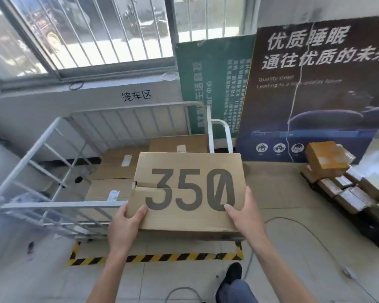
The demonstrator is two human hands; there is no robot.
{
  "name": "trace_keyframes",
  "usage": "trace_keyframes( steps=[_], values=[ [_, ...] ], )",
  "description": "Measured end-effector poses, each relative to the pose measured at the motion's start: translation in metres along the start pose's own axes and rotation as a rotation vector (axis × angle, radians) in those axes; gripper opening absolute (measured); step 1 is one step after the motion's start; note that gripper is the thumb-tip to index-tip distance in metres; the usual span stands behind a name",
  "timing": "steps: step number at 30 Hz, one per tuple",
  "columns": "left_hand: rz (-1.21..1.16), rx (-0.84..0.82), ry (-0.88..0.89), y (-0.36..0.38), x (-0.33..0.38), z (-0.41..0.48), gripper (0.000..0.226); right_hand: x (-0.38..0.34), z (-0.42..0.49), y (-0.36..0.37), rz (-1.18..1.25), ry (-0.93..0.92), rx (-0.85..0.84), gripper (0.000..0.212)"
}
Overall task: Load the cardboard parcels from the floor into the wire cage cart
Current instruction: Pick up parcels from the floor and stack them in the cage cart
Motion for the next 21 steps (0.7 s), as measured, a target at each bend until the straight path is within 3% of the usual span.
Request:
trace_keyframes(
  steps=[4,13,18,21],
  values=[
    [0.044,0.039,-0.021,-0.005,-0.005,0.048,0.042,-0.031,0.042,0.020,0.016,-0.015,-0.008,0.075],
    [0.060,0.080,-0.157,0.004,-0.023,0.158,0.042,-0.072,0.148,0.073,0.006,-0.003,-0.098,0.068],
    [0.093,0.091,-0.260,-0.001,-0.034,0.212,0.032,-0.096,0.188,0.107,-0.007,0.027,-0.156,0.077],
    [0.105,0.121,-0.320,-0.015,-0.045,0.250,0.036,-0.117,0.208,0.130,-0.024,0.032,-0.211,0.067]
  ],
)
Point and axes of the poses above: each hand's wrist, its own z-axis towards the middle knuckle, its own y-axis out of the palm, x = y × z, the point moved 5 cm from there along z, towards the middle knuckle, and after that the axes turned 14 degrees about -z, right-handed, at the moved point
